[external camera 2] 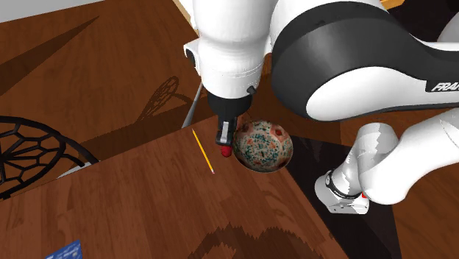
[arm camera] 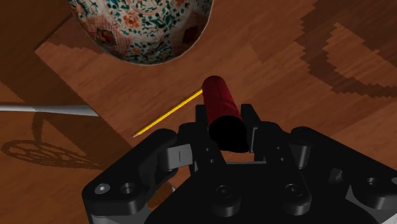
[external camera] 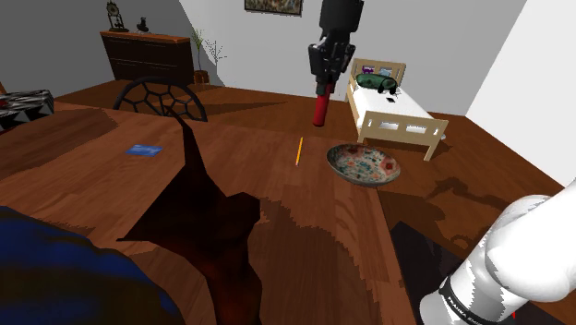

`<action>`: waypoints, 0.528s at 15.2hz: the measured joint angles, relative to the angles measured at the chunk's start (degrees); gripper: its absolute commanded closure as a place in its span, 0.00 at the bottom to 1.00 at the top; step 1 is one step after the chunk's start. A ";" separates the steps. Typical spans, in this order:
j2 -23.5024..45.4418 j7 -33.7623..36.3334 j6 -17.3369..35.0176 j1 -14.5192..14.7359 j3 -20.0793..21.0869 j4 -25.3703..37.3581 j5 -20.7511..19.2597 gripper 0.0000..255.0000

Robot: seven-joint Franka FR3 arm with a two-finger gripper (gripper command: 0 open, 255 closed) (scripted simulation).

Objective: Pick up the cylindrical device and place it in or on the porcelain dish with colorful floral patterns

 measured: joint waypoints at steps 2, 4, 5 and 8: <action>-4.00 -2.47 -0.05 -0.43 -1.88 -3.99 0.33 1.00; -6.93 -4.79 -0.70 -0.88 -3.71 -6.42 0.20 1.00; -8.87 -5.87 -1.37 -1.03 -4.62 -7.75 0.16 1.00; -13.49 -8.87 -2.91 -1.51 -7.19 -10.97 -0.41 1.00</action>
